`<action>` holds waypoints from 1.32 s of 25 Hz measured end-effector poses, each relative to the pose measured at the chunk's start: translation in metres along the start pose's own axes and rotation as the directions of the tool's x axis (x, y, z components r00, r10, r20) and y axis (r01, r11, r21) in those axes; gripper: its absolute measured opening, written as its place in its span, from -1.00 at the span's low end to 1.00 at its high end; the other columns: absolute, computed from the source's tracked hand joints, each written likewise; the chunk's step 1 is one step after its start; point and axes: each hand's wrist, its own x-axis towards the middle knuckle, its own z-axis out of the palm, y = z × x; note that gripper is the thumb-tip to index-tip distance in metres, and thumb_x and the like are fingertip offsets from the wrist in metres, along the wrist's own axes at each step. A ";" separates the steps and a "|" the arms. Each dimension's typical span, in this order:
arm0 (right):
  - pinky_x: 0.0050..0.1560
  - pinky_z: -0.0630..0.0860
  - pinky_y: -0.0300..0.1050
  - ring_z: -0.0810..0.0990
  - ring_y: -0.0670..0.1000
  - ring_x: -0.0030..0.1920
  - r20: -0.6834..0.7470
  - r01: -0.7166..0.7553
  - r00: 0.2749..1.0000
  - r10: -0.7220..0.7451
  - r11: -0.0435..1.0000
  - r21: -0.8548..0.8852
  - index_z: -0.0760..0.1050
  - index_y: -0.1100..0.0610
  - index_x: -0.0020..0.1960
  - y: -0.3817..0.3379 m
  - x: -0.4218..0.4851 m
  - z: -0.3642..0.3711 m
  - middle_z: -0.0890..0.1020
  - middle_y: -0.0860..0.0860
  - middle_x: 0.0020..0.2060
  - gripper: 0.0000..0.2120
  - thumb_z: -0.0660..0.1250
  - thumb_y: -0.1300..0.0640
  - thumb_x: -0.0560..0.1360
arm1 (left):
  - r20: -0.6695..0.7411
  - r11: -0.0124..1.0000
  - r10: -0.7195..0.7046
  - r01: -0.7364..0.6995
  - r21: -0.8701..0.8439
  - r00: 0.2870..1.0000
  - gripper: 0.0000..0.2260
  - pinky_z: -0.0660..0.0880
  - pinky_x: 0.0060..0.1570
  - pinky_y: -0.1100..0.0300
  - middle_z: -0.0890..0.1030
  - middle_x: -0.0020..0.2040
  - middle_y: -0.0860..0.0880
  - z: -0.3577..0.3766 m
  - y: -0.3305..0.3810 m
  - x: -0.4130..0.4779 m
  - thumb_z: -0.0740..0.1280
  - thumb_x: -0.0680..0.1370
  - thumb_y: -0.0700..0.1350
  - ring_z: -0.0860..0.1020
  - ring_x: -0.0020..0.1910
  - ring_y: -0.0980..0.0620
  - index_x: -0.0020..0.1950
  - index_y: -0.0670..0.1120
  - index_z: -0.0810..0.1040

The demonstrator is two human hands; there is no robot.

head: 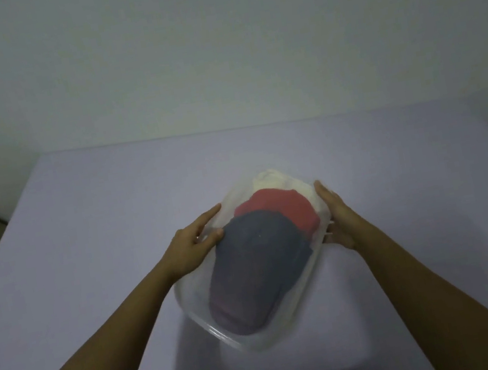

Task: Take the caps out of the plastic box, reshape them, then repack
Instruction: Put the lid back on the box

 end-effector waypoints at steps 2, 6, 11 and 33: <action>-0.15 0.61 0.16 0.55 0.20 0.14 0.016 0.035 0.999 -0.036 0.999 0.031 0.21 -0.04 0.43 -0.004 0.000 -0.018 0.48 0.11 0.29 -0.13 0.34 -0.40 0.25 | 0.072 0.997 0.059 -0.062 0.053 0.996 -0.58 0.36 0.31 -0.02 0.34 0.45 0.01 -0.006 0.021 0.016 0.16 0.57 0.13 0.41 0.33 -0.09 0.40 0.32 0.14; -0.25 0.63 0.08 0.55 0.18 0.11 -0.202 0.152 0.972 -0.117 0.974 0.170 0.21 0.03 0.44 -0.011 0.006 -0.035 0.46 0.12 0.29 -0.25 0.32 -0.29 0.37 | -0.127 0.986 0.062 -0.041 0.163 0.990 -0.44 0.33 0.31 -0.06 0.36 0.44 -0.09 -0.007 0.059 0.065 0.20 0.55 0.14 0.41 0.33 -0.14 0.50 0.10 0.09; 0.05 0.54 0.26 0.41 0.24 0.29 -0.384 0.191 0.922 -0.042 0.914 0.358 0.06 0.02 0.49 -0.029 0.026 -0.044 0.27 0.12 0.41 -0.31 0.28 -0.15 0.49 | -0.328 0.950 -0.307 0.310 -0.047 0.893 -0.27 0.29 0.32 -0.18 0.14 0.51 -0.22 0.013 0.063 0.093 0.26 0.52 0.16 0.17 0.45 -0.25 0.52 -0.09 -0.03; -0.16 0.55 -0.15 0.50 0.09 0.10 -0.356 0.200 0.931 -0.080 0.928 0.314 0.23 0.17 0.40 -0.109 0.184 -0.051 0.44 0.13 0.25 -0.40 0.31 -0.09 0.48 | -0.215 0.586 -0.555 0.195 -0.786 0.804 -0.53 0.59 -0.14 -0.03 0.51 0.11 -0.17 0.025 0.055 0.255 0.38 0.49 -0.14 0.53 0.03 -0.22 0.36 -0.20 0.37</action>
